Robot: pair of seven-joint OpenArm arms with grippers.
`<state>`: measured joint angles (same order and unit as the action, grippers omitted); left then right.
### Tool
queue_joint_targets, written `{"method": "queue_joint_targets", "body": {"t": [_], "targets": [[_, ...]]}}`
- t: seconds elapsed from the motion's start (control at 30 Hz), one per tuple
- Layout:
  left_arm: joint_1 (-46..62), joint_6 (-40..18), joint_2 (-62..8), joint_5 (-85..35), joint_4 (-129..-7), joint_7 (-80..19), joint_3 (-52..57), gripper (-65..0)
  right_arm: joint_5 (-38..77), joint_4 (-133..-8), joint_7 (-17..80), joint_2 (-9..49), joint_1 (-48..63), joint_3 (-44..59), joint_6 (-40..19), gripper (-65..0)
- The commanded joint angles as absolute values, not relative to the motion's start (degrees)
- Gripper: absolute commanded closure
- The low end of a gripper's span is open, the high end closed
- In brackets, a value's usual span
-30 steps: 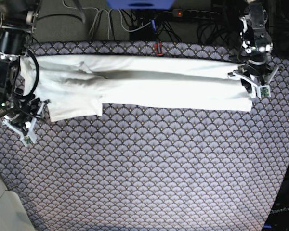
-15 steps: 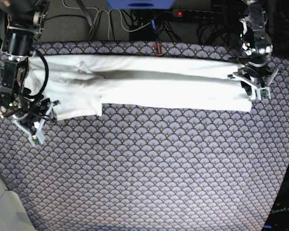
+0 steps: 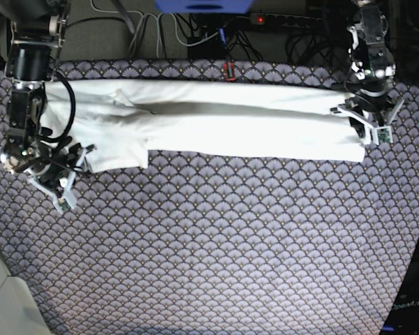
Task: Fold the T-shirt properly
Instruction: 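Regrasp the strip end with the right gripper, left holding the other end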
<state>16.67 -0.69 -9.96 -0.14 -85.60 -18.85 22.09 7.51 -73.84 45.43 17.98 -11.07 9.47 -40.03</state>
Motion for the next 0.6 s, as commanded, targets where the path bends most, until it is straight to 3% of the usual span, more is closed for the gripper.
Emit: {"method": "queue_joint_targets", "body": {"t": [0.0, 0.17, 0.43, 0.5, 0.57], "targets": [[16.7, -0.5, -10.6, 0.2, -86.8, -17.5, 22.5, -23.4, 7.8, -73.5, 44.1, 18.9, -12.3, 9.8, -40.0, -29.5], [16.7, -0.4, -10.5, 0.2, -86.8, -17.5, 22.5, -23.4, 7.8, -65.6, 43.8, 20.1, -15.1, 9.8, -40.0, -29.4], [16.7, -0.4, -10.5, 0.3, -86.8, -17.5, 22.5, -23.4, 7.8, -64.4, 41.5, 20.4, -14.5, 9.8, -40.0, -28.9], [16.7, -0.4, -10.5, 0.3, -86.8, -17.5, 22.3, -23.4, 7.8, -64.4, 41.5, 20.3, -14.2, 9.8, -40.0, -25.7], [16.6, -0.4, -10.5, 0.3, -86.6, -17.5, 22.3, -23.4, 7.8, -64.6, 41.5, 20.3, -13.4, 9.8, -40.0, -18.3]]}}
